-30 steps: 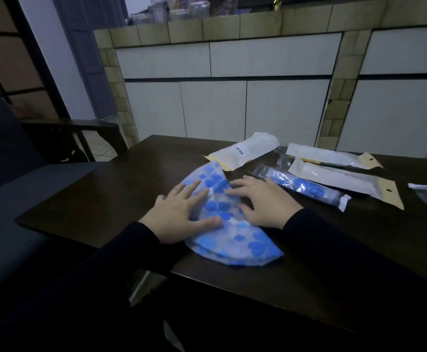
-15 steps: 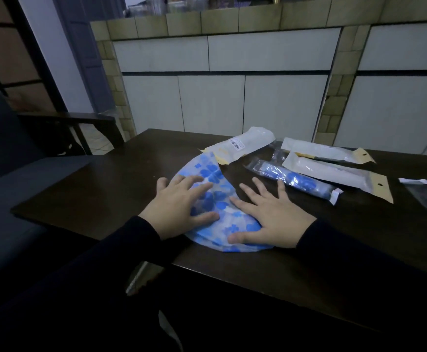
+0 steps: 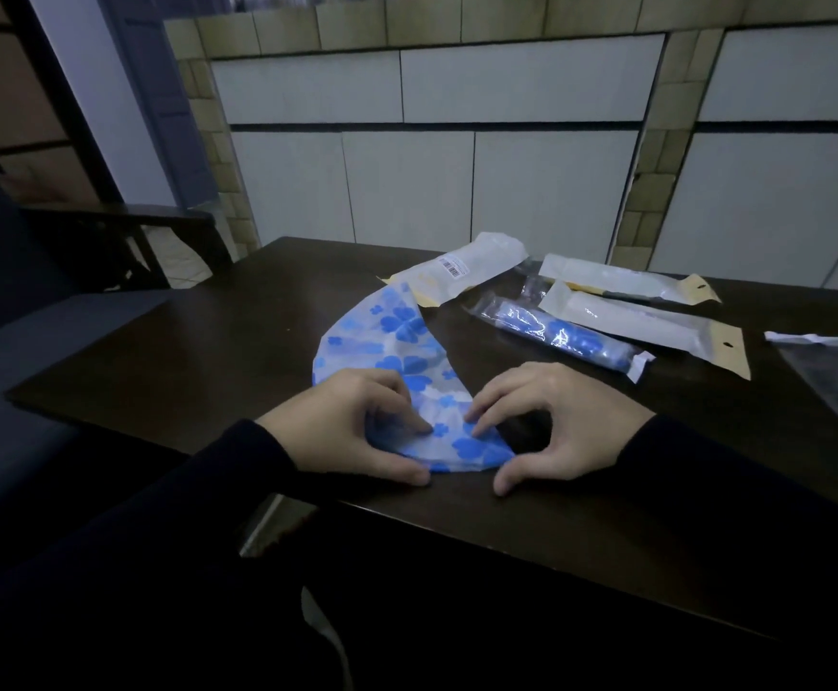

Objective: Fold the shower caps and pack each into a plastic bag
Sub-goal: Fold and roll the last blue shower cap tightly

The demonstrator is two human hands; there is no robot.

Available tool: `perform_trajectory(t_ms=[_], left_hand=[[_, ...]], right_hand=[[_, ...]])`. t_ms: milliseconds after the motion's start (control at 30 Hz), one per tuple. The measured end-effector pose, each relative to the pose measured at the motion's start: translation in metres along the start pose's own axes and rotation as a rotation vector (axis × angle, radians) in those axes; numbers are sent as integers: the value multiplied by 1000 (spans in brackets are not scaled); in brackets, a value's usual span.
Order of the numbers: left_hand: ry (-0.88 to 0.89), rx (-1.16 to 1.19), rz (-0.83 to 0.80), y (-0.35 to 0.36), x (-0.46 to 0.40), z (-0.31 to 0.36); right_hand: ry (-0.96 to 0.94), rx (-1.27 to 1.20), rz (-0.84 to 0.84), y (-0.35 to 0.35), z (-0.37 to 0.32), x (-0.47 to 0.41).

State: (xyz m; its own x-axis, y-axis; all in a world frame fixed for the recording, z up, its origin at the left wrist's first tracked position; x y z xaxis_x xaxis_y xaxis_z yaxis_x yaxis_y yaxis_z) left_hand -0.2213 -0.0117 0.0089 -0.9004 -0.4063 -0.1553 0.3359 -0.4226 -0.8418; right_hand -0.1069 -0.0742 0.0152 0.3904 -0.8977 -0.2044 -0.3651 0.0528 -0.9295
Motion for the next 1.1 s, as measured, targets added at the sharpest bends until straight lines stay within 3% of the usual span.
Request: perform_trajectory(t_ms=[133, 300, 567, 867, 1033, 1100], left_hand=[[58, -22, 20, 0, -1, 12], [87, -65, 69, -1, 0, 23], [-245, 91, 53, -4, 5, -10], [-327, 120, 55, -6, 3, -14], [-290, 34, 70, -5, 0, -5], [-252, -41, 49, -3, -1, 1]], right_hand=[[-41, 104, 125, -8, -13, -1], [-17, 202, 133, -6, -12, -6], [269, -114, 166, -2, 29, -6], [406, -66, 236, 2, 35, -9], [382, 129, 357, -11, 27, -6], [285, 143, 426, -19, 17, -7]])
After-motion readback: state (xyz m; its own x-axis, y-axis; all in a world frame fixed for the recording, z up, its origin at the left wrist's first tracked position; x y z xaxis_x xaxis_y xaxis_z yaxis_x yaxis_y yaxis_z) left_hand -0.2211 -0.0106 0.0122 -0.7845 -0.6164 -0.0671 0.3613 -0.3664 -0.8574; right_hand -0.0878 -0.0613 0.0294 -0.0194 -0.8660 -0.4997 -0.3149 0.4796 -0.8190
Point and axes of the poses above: each hand's wrist, its own x-axis away from the middle knuckle, its own y-axis out of the palm, z = x × y, the point moved 10 cm from there along -x, towards the middle knuckle, and after that the axes turned 4 degrees about x, right-handed, at the moved point
